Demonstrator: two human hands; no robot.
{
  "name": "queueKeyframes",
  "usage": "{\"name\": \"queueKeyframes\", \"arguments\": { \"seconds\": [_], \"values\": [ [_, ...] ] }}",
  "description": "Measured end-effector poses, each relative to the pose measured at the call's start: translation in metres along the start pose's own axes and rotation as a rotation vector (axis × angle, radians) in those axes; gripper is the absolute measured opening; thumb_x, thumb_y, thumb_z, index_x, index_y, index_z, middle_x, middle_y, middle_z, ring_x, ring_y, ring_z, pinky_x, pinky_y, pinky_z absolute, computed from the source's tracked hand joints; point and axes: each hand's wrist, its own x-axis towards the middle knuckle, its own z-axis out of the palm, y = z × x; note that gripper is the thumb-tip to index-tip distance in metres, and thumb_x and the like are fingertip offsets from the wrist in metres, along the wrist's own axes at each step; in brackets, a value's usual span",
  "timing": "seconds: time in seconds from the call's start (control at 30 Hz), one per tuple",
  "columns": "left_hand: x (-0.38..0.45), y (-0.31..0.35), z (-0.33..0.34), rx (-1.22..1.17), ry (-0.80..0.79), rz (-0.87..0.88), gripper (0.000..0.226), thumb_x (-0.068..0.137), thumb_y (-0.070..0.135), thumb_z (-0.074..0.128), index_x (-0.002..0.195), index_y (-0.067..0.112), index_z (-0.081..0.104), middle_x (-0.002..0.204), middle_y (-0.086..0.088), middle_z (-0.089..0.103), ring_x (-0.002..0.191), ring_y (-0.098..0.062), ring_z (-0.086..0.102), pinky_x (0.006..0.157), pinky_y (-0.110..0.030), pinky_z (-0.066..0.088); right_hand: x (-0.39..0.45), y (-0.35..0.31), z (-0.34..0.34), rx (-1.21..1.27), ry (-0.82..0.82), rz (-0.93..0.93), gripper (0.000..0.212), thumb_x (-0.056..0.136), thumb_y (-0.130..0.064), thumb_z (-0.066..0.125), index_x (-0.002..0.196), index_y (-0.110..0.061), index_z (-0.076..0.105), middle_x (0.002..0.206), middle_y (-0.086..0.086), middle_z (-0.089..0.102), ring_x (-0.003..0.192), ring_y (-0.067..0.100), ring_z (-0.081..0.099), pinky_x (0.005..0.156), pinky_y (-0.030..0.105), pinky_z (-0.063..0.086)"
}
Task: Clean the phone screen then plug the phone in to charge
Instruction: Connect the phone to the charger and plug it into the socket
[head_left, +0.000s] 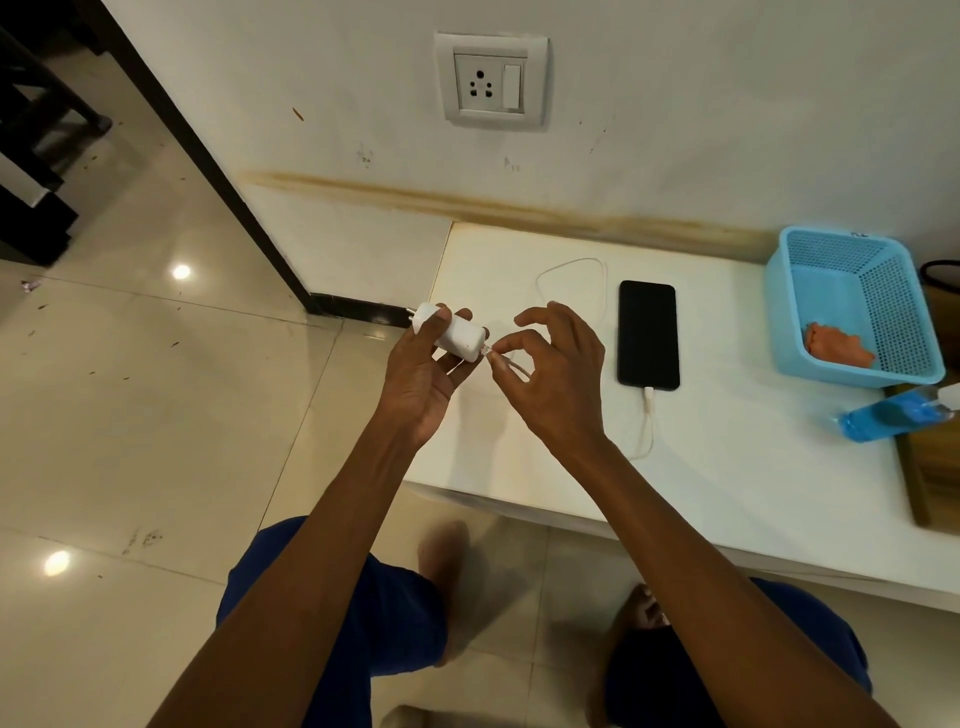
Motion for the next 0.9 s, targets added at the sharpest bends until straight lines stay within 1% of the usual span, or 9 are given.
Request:
{"name": "queueKeyframes", "arguments": {
  "seconds": [0.1,0.2,0.27,0.37,0.43,0.53,0.7,0.8,0.9],
  "values": [
    [0.002,0.000,0.001,0.081,0.031,0.021,0.018,0.095,0.020,0.063,0.110,0.014,0.055,0.115,-0.016,0.064,0.102,-0.038,0.066,0.091,-0.049,0.055,0.007,0.007,-0.003,0.036,-0.080,0.024,0.020,0.089,-0.045,0.067,0.096,-0.027,0.072,0.117,-0.010,0.063,0.127,0.017,0.048,0.104,0.040,0.037],
    [0.003,0.001,0.001,0.095,0.063,-0.006,0.021,0.093,0.023,0.066,0.110,0.015,0.058,0.112,-0.016,0.063,0.097,-0.036,0.066,0.085,-0.046,0.058,0.014,0.016,-0.009,0.185,-0.128,0.108,0.014,0.093,-0.042,0.063,0.101,-0.032,0.069,0.102,-0.027,0.059,0.105,0.004,0.055,0.092,0.036,0.048],
    [0.004,0.003,-0.001,0.067,0.086,-0.078,0.031,0.093,0.026,0.066,0.119,0.011,0.057,0.115,-0.017,0.063,0.096,-0.034,0.066,0.083,-0.044,0.059,0.016,0.020,-0.011,0.295,-0.168,0.198,0.010,0.096,-0.035,0.060,0.101,-0.035,0.069,0.093,-0.030,0.063,0.092,0.000,0.061,0.084,0.033,0.054],
    [0.003,0.002,-0.005,0.078,0.110,-0.182,0.037,0.094,0.026,0.065,0.125,0.008,0.056,0.119,-0.018,0.061,0.097,-0.032,0.066,0.077,-0.041,0.060,0.019,0.021,-0.011,0.448,-0.269,0.301,0.014,0.097,-0.033,0.058,0.097,-0.041,0.069,0.086,-0.025,0.071,0.080,0.005,0.067,0.076,0.033,0.056],
    [0.003,0.002,-0.007,0.101,0.095,-0.188,0.025,0.094,0.022,0.061,0.116,0.011,0.059,0.116,-0.019,0.058,0.094,-0.033,0.064,0.074,-0.040,0.059,0.021,0.018,-0.010,0.549,-0.323,0.339,0.013,0.095,-0.037,0.058,0.097,-0.040,0.071,0.086,-0.018,0.073,0.073,0.009,0.068,0.069,0.031,0.055],
    [0.004,0.002,-0.007,0.154,0.091,-0.159,0.031,0.094,0.016,0.055,0.123,0.007,0.056,0.113,-0.018,0.058,0.093,-0.034,0.063,0.076,-0.042,0.057,0.022,0.012,-0.006,0.648,-0.380,0.395,0.018,0.089,-0.045,0.062,0.099,-0.035,0.073,0.088,-0.012,0.074,0.069,0.011,0.068,0.060,0.027,0.054],
    [0.007,0.002,-0.003,0.380,0.027,-0.031,0.035,0.099,0.012,0.051,0.134,0.011,0.056,0.121,-0.012,0.064,0.100,-0.030,0.065,0.083,-0.042,0.056,0.023,0.013,-0.003,0.743,-0.417,0.492,0.018,0.086,-0.042,0.072,0.103,-0.034,0.073,0.091,-0.009,0.074,0.070,0.013,0.070,0.064,0.027,0.058],
    [0.008,0.000,-0.003,0.441,0.022,0.023,0.042,0.099,0.014,0.055,0.141,0.016,0.051,0.131,-0.009,0.063,0.113,-0.030,0.064,0.089,-0.043,0.058,0.022,0.013,-0.001,0.813,-0.441,0.528,0.017,0.085,-0.035,0.077,0.100,-0.038,0.072,0.090,-0.006,0.075,0.070,0.013,0.069,0.066,0.027,0.059],
    [0.008,0.000,-0.002,0.453,-0.033,0.063,0.042,0.099,0.014,0.056,0.141,0.018,0.052,0.130,-0.006,0.064,0.115,-0.027,0.064,0.089,-0.043,0.058,0.022,0.013,0.000,0.886,-0.424,0.561,0.019,0.085,-0.028,0.077,0.103,-0.033,0.073,0.097,0.000,0.075,0.074,0.016,0.070,0.072,0.028,0.059]
  ]
}}
